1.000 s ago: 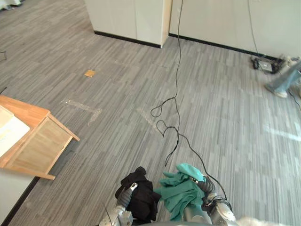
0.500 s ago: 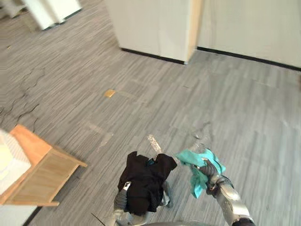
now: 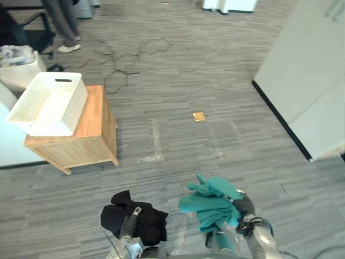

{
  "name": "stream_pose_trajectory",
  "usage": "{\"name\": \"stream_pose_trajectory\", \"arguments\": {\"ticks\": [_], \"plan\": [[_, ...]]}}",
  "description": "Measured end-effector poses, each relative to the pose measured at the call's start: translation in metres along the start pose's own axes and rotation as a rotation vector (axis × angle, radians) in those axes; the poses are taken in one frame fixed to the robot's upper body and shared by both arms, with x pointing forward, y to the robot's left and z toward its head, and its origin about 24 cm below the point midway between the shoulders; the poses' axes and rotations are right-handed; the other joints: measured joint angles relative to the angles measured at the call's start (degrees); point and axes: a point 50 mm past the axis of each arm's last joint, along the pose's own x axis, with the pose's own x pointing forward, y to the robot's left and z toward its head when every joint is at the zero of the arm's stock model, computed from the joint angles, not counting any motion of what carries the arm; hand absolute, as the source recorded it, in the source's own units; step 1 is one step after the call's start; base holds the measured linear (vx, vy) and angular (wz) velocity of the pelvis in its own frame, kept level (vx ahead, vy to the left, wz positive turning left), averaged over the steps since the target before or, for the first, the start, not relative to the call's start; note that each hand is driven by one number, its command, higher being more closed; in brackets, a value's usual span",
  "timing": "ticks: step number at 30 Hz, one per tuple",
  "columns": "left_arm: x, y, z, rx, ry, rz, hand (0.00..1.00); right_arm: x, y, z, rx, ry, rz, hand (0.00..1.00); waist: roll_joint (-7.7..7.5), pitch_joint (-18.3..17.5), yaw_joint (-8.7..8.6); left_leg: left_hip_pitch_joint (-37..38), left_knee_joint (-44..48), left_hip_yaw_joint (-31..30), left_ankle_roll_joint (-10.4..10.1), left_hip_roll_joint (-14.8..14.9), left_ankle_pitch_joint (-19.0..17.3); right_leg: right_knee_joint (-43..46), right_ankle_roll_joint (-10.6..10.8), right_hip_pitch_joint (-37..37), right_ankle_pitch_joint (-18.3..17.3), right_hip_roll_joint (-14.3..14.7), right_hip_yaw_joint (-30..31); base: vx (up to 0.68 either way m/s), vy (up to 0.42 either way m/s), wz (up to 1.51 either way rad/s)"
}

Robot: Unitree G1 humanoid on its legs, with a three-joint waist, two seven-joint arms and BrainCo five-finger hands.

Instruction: Tidy the bed and pick cloth on bed and put in laundry

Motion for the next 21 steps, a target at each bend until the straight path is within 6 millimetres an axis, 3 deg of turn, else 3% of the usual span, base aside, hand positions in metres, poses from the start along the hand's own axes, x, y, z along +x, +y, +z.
{"name": "stream_pose_trajectory", "arguments": {"ticks": [1, 2, 3, 4, 5, 6, 7, 9, 11, 12, 13, 14, 15, 16, 17, 18, 19, 20, 21], "plan": [[-0.005, 0.005, 0.001, 0.011, -0.01, 0.006, 1.0, -0.004, -0.002, 0.006, 0.004, -0.049, 0.009, 1.0, -0.54, -0.2, -0.3, 1.1, 0.7, -0.9, 0.5, 0.2, -2.1, 2.1, -0.3, -0.2, -0.3, 0.0, 0.9, 0.49, -0.736, 0.89], [-0.018, 0.009, -0.006, -0.011, -0.009, 0.025, 1.0, -0.012, -0.005, 0.029, -0.026, -0.158, 0.065, 1.0, 0.2, -1.6, -0.15, 4.3, 3.4, -1.7, -0.9, 2.0, -5.7, 11.6, -1.4, -2.3, 2.4, 2.2, 2.6, 0.43, -0.589, 0.46], [-0.023, 0.007, -0.007, -0.039, -0.024, 0.031, 1.0, -0.011, 0.0, 0.043, -0.048, -0.219, 0.108, 1.0, 1.64, -1.7, 0.07, 2.4, 10.9, -0.8, -1.5, 3.4, -6.1, 14.9, -2.6, -2.8, 1.6, 3.1, 1.6, 0.5, -0.682, 0.25], [-0.026, -0.003, -0.006, -0.081, -0.05, 0.021, 1.0, -0.011, 0.004, 0.058, -0.073, -0.283, 0.139, 1.0, 3.8, -1.5, -0.15, -4.4, 24.2, -0.1, -1.6, 5.9, -3.6, 16.0, -3.8, -1.6, -0.3, 3.9, 0.0, 0.38, -0.494, 0.14], [-0.029, -0.017, 0.0, -0.13, -0.097, -0.009, 1.0, -0.017, 0.006, 0.073, -0.1, -0.356, 0.164, 1.0, 5.86, -1.2, -0.03, -12.8, 39.6, 1.6, -1.5, 9.6, 6.1, 15.3, -5.0, 0.2, -1.9, 5.2, -2.2, 0.38, -0.485, 0.25], [-0.03, -0.024, 0.003, -0.154, -0.121, -0.028, 1.0, -0.02, 0.009, 0.077, -0.109, -0.381, 0.181, 1.0, 6.87, -1.1, 0.13, -16.2, 45.5, 2.4, -2.3, 11.9, 13.8, 14.4, -5.9, 2.1, -2.9, 6.0, -2.8, 0.41, -0.436, 0.47], [-0.033, -0.03, 0.006, -0.173, -0.151, -0.049, 1.0, -0.025, 0.012, 0.08, -0.112, -0.409, 0.199, 1.0, 7.56, -1.0, -0.11, -20.6, 52.6, 2.3, -3.8, 13.4, 16.6, 13.0, -7.0, 5.5, -4.3, 6.4, -4.4, 0.36, -0.338, 0.48], [-0.032, -0.034, 0.017, -0.179, -0.209, -0.098, 1.0, -0.032, 0.015, 0.081, -0.105, -0.435, 0.204, 1.0, 7.1, -0.7, -0.01, -26.2, 57.2, 6.0, -4.2, 13.9, 12.9, 9.0, -8.6, 12.2, -5.7, 6.5, -6.2, 0.43, -0.377, 0.48], [-0.032, -0.034, 0.028, -0.203, -0.263, -0.122, 1.0, -0.034, 0.019, 0.088, -0.109, -0.469, 0.22, 1.0, 6.27, -0.7, 0.04, -28.6, 48.7, 12.6, -3.7, 13.6, 9.1, 3.9, -8.9, 17.3, -5.8, 6.5, -7.6, 0.39, -0.317, 0.26], [-0.033, -0.036, 0.038, -0.222, -0.308, -0.139, 1.0, -0.037, 0.023, 0.096, -0.113, -0.505, 0.232, 1.0, 5.39, -1.1, 0.02, -28.7, 33.8, 17.8, -3.2, 11.6, 8.2, 1.0, -8.9, 19.7, -6.0, 5.9, -8.5, 0.4, -0.24, 0.22], [-0.034, -0.04, 0.047, -0.234, -0.345, -0.155, 1.0, -0.04, 0.024, 0.101, -0.116, -0.529, 0.227, 1.0, 5.11, -1.3, -0.05, -28.0, 19.1, 21.2, -3.6, 9.1, 8.6, -0.5, -8.2, 21.0, -6.3, 5.6, -9.4, 0.42, -0.207, 0.25], [-0.034, -0.042, 0.051, -0.236, -0.363, -0.164, 1.0, -0.041, 0.023, 0.103, -0.12, -0.532, 0.222, 1.0, 5.15, -1.3, -0.12, -27.8, 12.0, 22.5, -4.3, 8.0, 9.6, -1.0, -7.6, 22.0, -6.3, 5.5, -9.9, 0.58, -0.17, 0.24], [-0.034, -0.045, 0.059, -0.238, -0.391, -0.174, 1.0, -0.041, 0.021, 0.103, -0.121, -0.522, 0.202, 1.0, 5.08, -1.4, 0.06, -27.8, 1.8, 24.6, -4.2, 6.4, 13.2, -1.8, -6.3, 24.2, -7.2, 5.5, -10.6, 0.53, -0.102, 0.16], [-0.034, -0.048, 0.061, -0.237, -0.398, -0.18, 1.0, -0.041, 0.019, 0.101, -0.117, -0.498, 0.184, 1.0, 4.64, -1.8, 0.43, -27.3, 0.6, 25.6, -2.7, 5.9, 16.9, -2.5, -5.0, 26.0, -8.4, 5.0, -10.8, 0.55, -0.086, 0.11], [-0.034, -0.049, 0.062, -0.235, -0.4, -0.179, 1.0, -0.041, 0.018, 0.1, -0.115, -0.489, 0.179, 1.0, 4.22, -2.4, 0.49, -27.0, 1.0, 26.1, -1.6, 5.5, 18.3, -2.7, -4.2, 26.8, -9.1, 4.5, -10.8, 0.47, -0.038, 0.13], [-0.032, -0.052, 0.065, -0.235, -0.407, -0.179, 1.0, -0.04, 0.018, 0.099, -0.106, -0.481, 0.167, 1.0, 3.69, -3.5, 0.45, -27.3, 3.6, 27.1, 1.3, 5.0, 17.9, -1.4, -2.4, 27.3, -10.4, 3.1, -11.0, 0.69, -0.022, 0.17], [-0.03, -0.055, 0.068, -0.237, -0.42, -0.183, 1.0, -0.038, 0.019, 0.097, -0.104, -0.47, 0.169, 1.0, 3.59, -3.5, 0.43, -26.6, 5.1, 27.0, 4.7, 4.2, 15.7, 4.6, -0.7, 26.0, -11.5, 1.4, -10.8, 0.7, -0.008, 0.16], [-0.029, -0.055, 0.069, -0.234, -0.425, -0.18, 1.0, -0.036, 0.019, 0.095, -0.1, -0.459, 0.169, 1.0, 3.27, -3.7, 0.47, -25.5, 5.2, 26.9, 5.7, 3.4, 15.0, 10.6, -0.2, 23.9, -12.2, 0.1, -10.4, 0.58, 0.013, 0.13], [-0.03, -0.049, 0.074, -0.217, -0.443, -0.16, 1.0, -0.03, 0.025, 0.091, -0.082, -0.435, 0.19, 1.0, 1.74, -3.9, 0.02, -23.5, 4.9, 26.6, 6.9, 0.9, 13.5, 28.2, -0.4, 16.7, -11.4, -4.5, -8.8, 0.52, -0.029, 0.35]]}}
